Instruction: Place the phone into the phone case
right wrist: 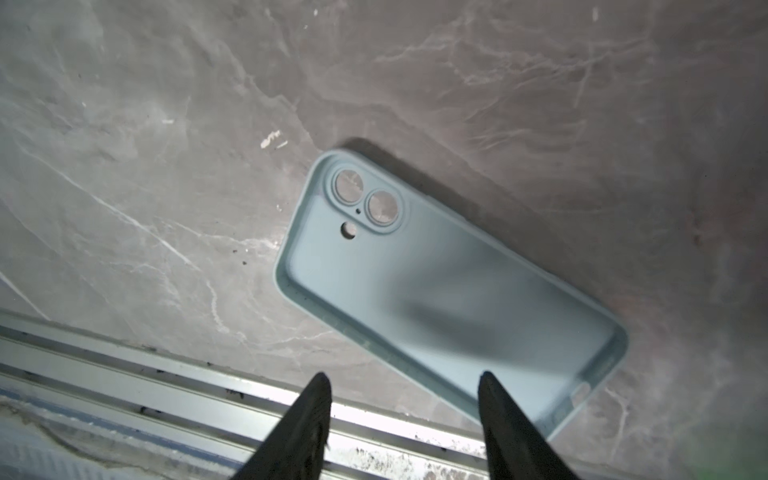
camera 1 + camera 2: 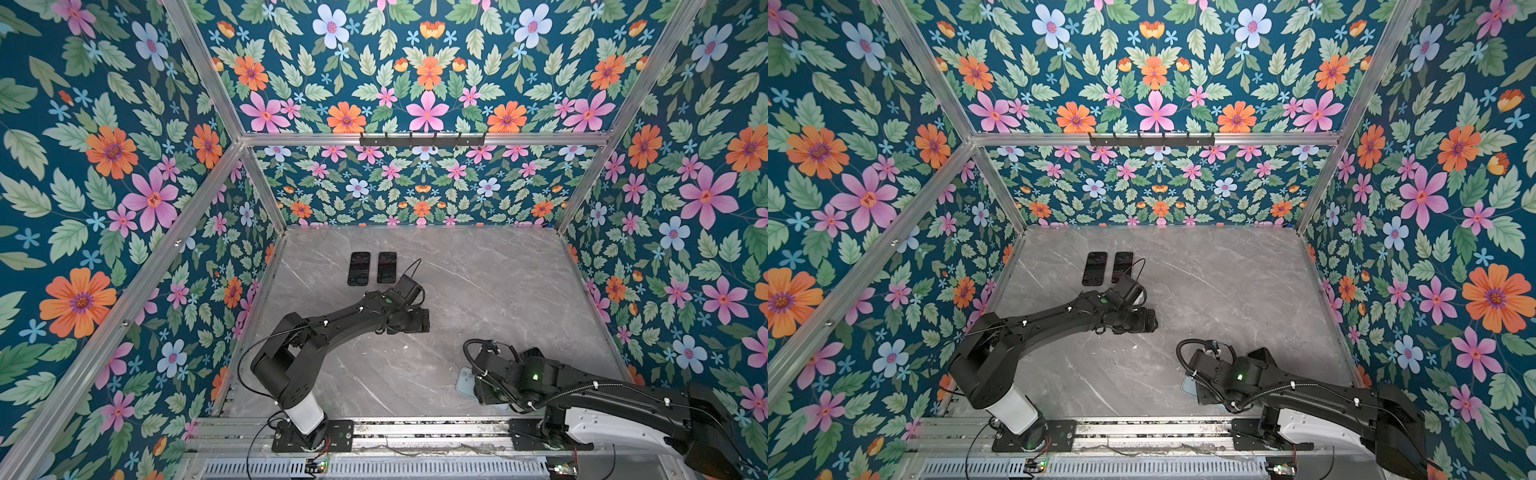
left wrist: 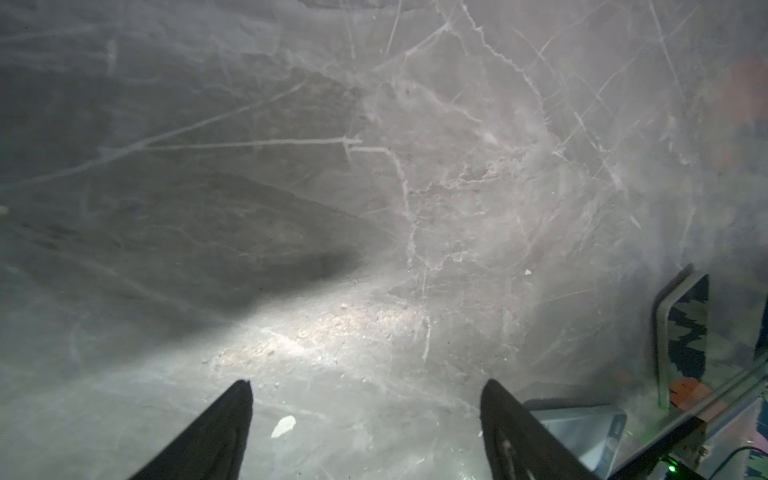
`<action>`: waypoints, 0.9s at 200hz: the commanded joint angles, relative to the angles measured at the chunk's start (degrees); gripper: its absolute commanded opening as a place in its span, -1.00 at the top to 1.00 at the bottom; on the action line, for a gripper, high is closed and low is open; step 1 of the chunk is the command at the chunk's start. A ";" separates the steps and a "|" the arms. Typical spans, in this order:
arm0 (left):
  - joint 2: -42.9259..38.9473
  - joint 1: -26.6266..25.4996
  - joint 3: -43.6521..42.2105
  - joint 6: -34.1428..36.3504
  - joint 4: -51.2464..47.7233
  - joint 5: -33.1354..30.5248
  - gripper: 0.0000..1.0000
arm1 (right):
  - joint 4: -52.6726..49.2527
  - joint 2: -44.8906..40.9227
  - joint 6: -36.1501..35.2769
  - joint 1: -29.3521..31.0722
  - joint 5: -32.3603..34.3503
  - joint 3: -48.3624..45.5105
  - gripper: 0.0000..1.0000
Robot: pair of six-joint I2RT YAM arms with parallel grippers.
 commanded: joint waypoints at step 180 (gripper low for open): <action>1.02 0.19 -1.93 -0.33 3.30 0.72 -0.79 | 10.59 12.61 -1.44 3.37 5.62 -1.78 0.62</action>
